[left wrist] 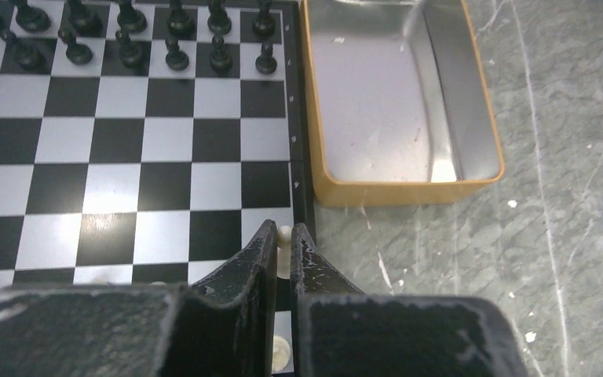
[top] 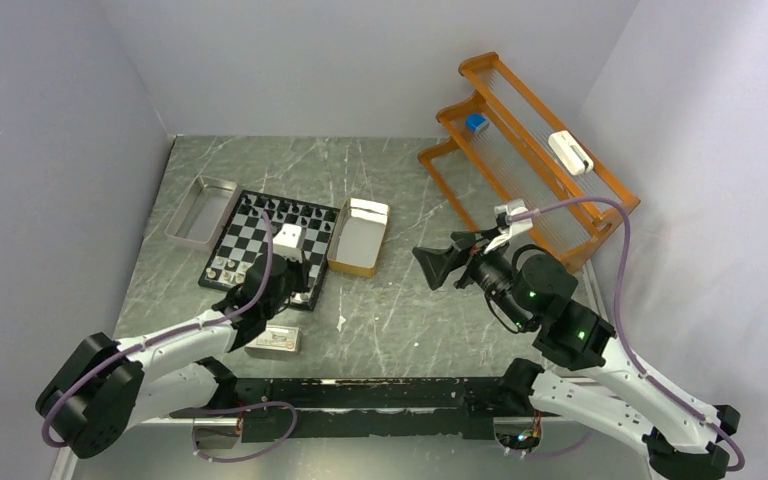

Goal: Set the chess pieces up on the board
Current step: Place the chess piece on the chessboard.

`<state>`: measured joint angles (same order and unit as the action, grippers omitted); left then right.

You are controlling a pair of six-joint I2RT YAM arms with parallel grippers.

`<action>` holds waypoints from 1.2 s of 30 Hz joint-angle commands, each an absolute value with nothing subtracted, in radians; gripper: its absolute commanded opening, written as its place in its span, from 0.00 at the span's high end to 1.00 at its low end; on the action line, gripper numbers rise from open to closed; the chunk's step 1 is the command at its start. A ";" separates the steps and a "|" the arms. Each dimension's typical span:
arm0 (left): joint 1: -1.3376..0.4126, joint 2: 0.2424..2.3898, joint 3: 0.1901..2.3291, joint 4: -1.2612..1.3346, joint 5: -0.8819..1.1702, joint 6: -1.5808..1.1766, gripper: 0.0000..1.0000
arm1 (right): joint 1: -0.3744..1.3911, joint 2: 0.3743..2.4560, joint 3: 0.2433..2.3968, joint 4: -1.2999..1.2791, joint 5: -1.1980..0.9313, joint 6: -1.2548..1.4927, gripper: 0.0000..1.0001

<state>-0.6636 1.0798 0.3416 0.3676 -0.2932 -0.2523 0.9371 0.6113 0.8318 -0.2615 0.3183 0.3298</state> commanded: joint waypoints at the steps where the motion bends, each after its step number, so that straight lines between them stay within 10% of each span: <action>1: -0.672 1.072 0.273 0.543 -0.334 -0.280 0.95 | 0.936 0.591 0.820 -0.256 0.321 0.335 0.00; 36: -0.803 1.280 0.230 0.700 -0.582 -0.397 0.95 | 0.936 0.469 0.769 -0.296 0.359 0.350 0.00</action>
<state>-0.7807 1.2835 0.2379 0.6292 -0.4961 -0.4004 0.9371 0.4828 0.7807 -0.2832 0.3374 0.3584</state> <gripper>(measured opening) 0.115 0.997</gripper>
